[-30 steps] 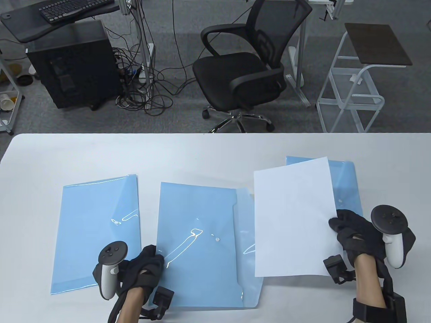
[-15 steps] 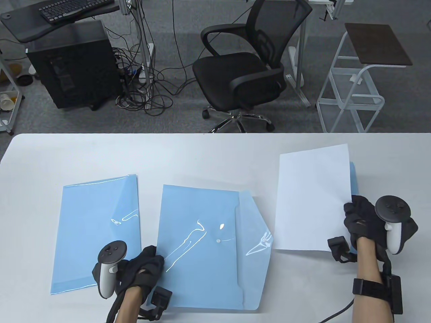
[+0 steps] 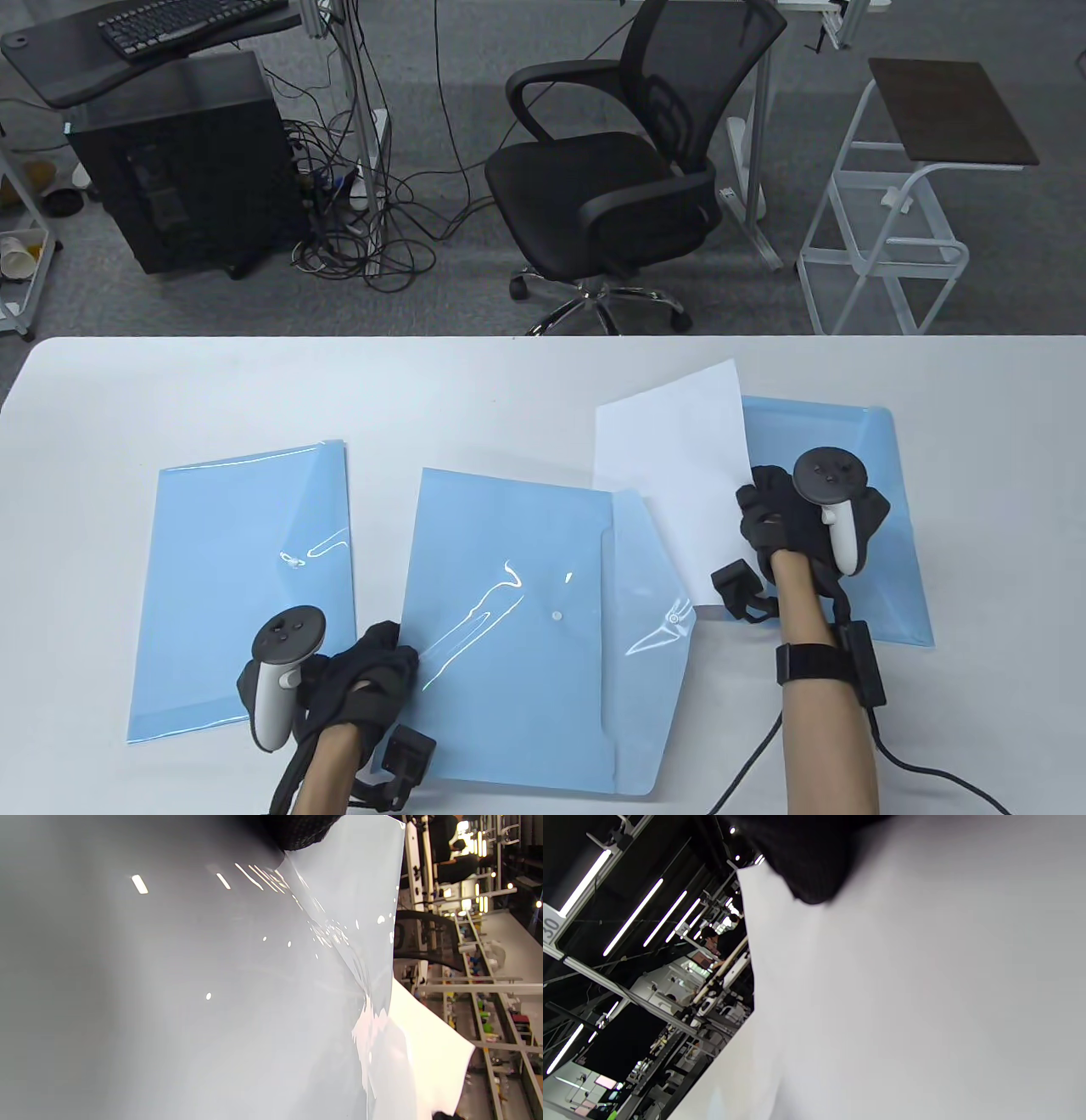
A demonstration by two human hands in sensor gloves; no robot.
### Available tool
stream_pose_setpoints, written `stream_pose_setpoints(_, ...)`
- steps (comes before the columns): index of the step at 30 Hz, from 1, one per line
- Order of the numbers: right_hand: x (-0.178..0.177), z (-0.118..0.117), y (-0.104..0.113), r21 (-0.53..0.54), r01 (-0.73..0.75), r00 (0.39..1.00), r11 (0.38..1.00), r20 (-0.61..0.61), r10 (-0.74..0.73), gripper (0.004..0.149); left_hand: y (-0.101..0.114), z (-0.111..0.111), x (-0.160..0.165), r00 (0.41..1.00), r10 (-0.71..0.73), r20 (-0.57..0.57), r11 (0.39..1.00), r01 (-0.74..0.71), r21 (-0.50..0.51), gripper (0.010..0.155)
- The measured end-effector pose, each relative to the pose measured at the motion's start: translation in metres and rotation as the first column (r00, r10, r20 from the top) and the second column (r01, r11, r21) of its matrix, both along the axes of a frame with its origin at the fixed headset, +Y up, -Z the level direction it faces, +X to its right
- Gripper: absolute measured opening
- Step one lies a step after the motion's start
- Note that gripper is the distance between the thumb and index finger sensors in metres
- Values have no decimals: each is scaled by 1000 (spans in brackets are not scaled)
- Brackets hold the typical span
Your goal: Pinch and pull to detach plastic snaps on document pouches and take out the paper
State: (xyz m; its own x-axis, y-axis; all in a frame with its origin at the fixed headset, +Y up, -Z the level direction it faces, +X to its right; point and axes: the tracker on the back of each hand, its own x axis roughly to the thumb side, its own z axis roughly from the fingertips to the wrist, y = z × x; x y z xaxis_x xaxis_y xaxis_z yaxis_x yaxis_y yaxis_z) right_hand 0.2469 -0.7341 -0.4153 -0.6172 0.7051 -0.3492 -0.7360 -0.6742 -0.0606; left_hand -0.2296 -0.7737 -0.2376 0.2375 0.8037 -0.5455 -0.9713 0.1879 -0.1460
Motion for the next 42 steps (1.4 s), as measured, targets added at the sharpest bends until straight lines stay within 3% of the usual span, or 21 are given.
stream_pose_setpoints(11, -46, -37, -23, -70, -145, 988, 987, -53, 142, 48, -1, -2, -3, 999, -39, -11, 999, 39, -6, 46)
stream_pose_setpoints(24, -54, -42, -38, -119, -290, 957, 949, -29, 289, 56, -2, -4, -7, 999, -31, -25, 1000, 31, -5, 47)
stream_pose_setpoints(34, -47, -27, -12, -56, -338, 941, 939, 2, 339, 63, -1, -4, -9, 999, -9, -34, 1000, 10, 7, 47)
stream_pose_setpoints(38, -39, -12, 9, 13, -355, 934, 935, 49, 354, 63, -1, -4, -9, 999, 6, -34, 1000, -6, 15, 47)
stream_pose_setpoints(42, -31, 10, 27, 68, -287, 958, 956, -7, 288, 57, -2, -4, -8, 999, 22, -27, 1000, -22, 17, 47)
